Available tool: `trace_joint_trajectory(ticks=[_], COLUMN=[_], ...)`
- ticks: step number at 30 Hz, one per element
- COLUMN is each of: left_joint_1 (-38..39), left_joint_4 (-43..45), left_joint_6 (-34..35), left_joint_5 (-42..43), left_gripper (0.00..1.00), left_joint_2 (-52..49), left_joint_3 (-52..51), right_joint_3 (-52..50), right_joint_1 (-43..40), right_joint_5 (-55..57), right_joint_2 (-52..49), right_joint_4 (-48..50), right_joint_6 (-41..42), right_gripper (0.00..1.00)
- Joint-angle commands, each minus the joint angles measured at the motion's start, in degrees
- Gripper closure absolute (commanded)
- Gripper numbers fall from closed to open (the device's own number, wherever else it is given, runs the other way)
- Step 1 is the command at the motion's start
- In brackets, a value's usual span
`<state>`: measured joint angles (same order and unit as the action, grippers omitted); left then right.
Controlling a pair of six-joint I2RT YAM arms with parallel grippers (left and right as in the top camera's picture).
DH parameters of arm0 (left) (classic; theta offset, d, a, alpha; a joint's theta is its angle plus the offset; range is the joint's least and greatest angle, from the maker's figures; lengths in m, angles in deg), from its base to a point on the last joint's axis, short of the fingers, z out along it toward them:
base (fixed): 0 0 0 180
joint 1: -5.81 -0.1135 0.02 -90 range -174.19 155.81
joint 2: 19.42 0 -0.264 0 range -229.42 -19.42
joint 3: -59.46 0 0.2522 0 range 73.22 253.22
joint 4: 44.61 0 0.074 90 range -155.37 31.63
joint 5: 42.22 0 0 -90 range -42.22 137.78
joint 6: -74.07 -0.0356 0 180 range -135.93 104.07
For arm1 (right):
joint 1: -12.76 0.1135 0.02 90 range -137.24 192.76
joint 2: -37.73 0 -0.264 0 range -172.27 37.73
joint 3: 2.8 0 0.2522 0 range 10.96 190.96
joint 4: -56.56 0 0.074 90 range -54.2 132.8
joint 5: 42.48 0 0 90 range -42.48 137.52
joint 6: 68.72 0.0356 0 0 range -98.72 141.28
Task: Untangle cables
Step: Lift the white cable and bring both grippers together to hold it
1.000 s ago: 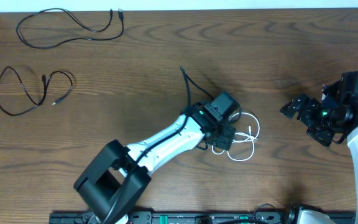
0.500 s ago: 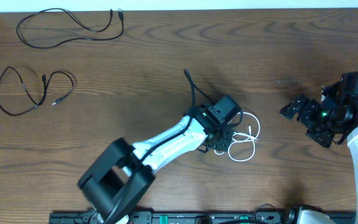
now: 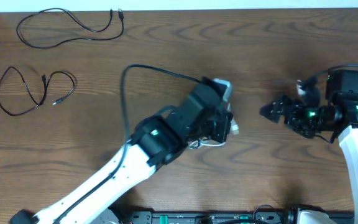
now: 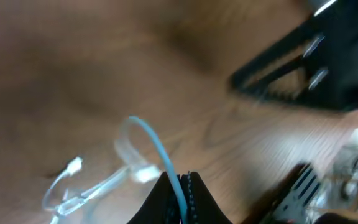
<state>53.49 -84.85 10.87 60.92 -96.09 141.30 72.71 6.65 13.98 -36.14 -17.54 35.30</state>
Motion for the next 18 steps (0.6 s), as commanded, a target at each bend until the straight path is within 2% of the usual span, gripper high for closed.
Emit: trace_joint_trajectory(ticks=[1, 5, 8, 15, 18], left_joint_1=[-1.3, -1.4, -1.4, -1.4, -1.4], left_joint_4=[2.7, 7.1, 10.8, 19.1, 19.8], left_joint_6=[4.0, 4.0, 4.0, 7.8, 8.4], left_joint_5=[-0.2, 0.5, 0.2, -0.8, -0.8], left_gripper=[0.93, 0.93, 0.93, 0.93, 0.93], left_joint_2=[5.0, 8.7, 11.4, 14.0, 13.8], left_joint_3=[1.3, 1.3, 1.3, 1.3, 1.3], right_joint_3=[0.3, 0.3, 0.3, 0.3, 0.3], right_joint_1=[3.8, 7.6, 10.4, 14.9, 17.9], right_joint_5=[-12.6, -12.3, -9.4, -11.5, -11.7], right_joint_2=[0.1, 0.1, 0.1, 0.1, 0.1], right_joint_4=[1.5, 4.4, 6.9, 9.6, 11.7], right_joint_6=[-8.3, -7.4, -2.2, -2.0, -0.7], right_gripper=[0.02, 0.01, 0.01, 0.01, 0.01])
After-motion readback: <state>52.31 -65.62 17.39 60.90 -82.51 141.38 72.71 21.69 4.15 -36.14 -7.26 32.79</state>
